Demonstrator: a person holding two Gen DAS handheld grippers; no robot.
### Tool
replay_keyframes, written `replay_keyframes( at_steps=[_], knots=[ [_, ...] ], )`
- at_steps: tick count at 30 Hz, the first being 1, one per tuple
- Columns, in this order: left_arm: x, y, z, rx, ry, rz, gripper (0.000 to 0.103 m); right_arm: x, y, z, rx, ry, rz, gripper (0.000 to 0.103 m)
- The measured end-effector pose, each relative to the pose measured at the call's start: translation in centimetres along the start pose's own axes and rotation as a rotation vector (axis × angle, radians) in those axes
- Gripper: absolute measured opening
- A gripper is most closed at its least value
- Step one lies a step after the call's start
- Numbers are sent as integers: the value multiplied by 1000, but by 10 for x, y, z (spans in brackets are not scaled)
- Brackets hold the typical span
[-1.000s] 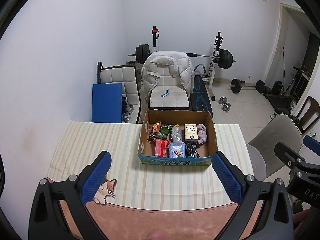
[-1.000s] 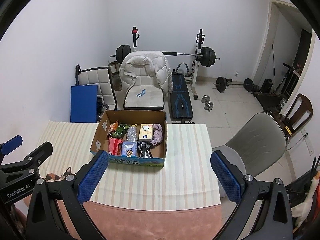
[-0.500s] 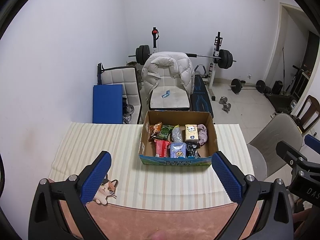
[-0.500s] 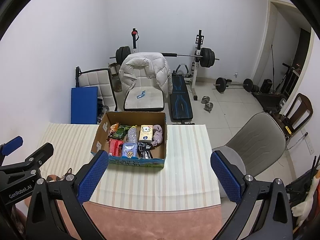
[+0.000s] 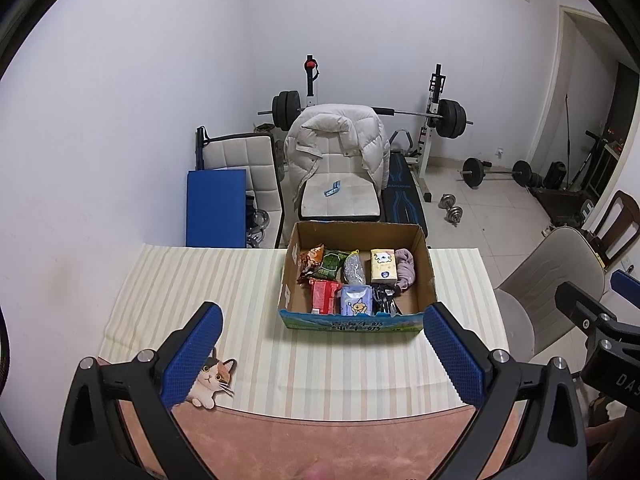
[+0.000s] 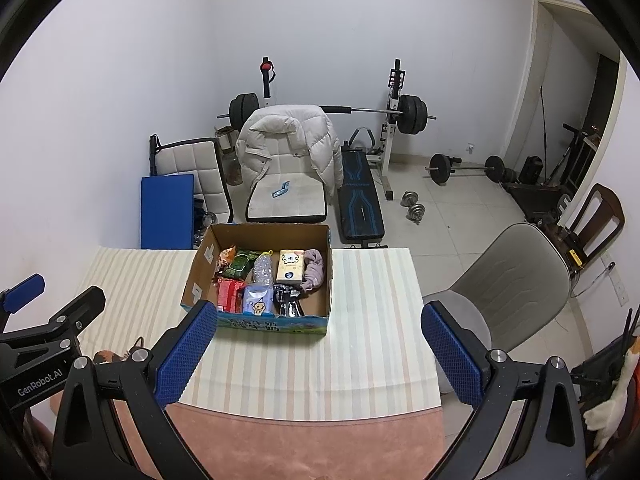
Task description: Organize soft objects
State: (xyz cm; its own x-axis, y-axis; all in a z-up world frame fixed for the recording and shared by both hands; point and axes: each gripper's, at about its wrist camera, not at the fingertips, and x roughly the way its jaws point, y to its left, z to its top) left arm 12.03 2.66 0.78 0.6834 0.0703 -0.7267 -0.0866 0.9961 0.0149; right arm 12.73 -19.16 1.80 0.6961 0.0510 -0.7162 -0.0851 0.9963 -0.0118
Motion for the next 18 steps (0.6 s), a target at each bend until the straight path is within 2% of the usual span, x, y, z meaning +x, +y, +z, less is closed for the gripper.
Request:
replay_keyframes(
  at_steps=[18],
  knots=[
    [-2,2,-1,8,-3,-15,103,0,1,0,0,-1,6,103]
  ],
)
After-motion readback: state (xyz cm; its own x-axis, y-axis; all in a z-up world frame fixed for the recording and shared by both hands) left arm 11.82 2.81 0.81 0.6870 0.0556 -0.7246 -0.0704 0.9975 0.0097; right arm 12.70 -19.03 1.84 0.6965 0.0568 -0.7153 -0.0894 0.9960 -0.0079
